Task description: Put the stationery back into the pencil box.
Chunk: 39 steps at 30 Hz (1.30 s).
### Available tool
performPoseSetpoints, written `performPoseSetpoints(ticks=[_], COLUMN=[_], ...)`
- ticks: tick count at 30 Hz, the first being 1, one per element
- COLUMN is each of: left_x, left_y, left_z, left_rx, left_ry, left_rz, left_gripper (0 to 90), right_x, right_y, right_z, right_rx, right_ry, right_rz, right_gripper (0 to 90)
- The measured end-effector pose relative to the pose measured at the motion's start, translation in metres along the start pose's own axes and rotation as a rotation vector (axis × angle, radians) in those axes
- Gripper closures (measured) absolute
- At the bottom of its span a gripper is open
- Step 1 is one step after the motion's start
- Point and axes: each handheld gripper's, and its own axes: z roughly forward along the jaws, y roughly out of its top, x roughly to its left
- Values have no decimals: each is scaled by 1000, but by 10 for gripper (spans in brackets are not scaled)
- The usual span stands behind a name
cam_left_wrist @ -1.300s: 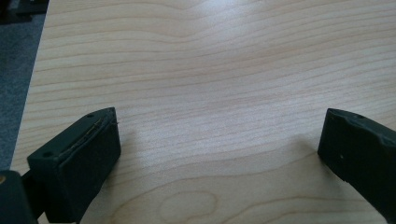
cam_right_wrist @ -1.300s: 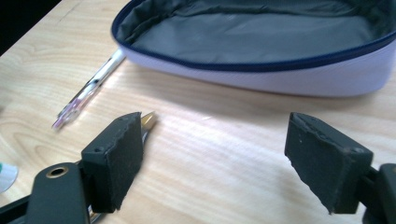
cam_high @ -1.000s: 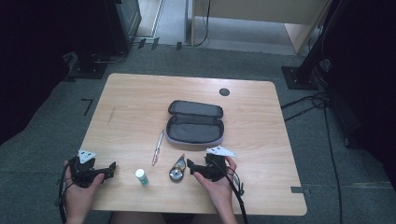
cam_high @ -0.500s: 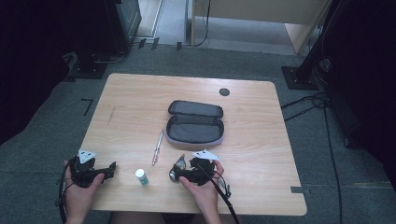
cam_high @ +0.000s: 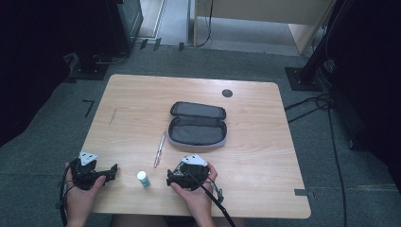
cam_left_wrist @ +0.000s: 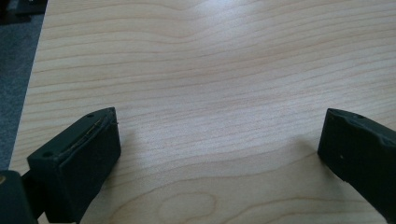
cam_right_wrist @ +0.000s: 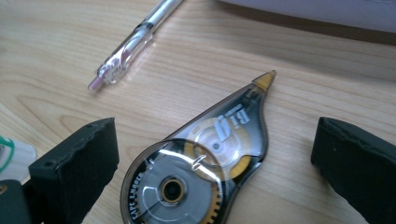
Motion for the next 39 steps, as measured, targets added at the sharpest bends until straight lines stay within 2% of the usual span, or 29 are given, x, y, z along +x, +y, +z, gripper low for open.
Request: performPoseSetpoints(ticks=[3,4,9,13,14,19,20,23,26,28,39], left_x=[0,0,0,0,0,0,0,0,0,0,0], left_y=[0,0,0,0,0,0,0,0,0,0,0], left_z=[0,0,0,0,0,0,0,0,0,0,0], left_rx=[-2,-2,-2,0,-2,-2,-2,0,0,0,-1], left_ry=[-1,-2,-2,-2,-2,-2,-2,-2,-3,-3,-3], left_rz=[0,0,0,2,0,0,0,3,3,3,3], left_gripper=[0,0,0,0,0,0,0,0,0,0,0], right_x=[7,11,17,18,16,6,4,-1,-1,-2,0], right_y=[-1,-1,-5,-5,-5,-7,-9,-11,-13,-14,-15], right_z=[3,4,5,3,2,-5,-7,-9,-10,-10,-9], right_rx=[10,11,-4,-1,3,-14,-21,-35,-40,-36,-43], right_ry=[-43,-74,-124,-120,-120,-94,-85,-57,-55,-50,-53], right_rz=[-38,-48,-85,-109,-126,-162,-169,-184,-198,-205,-199], right_gripper=[8,18,87,152,216,363,420,419,400,333,287])
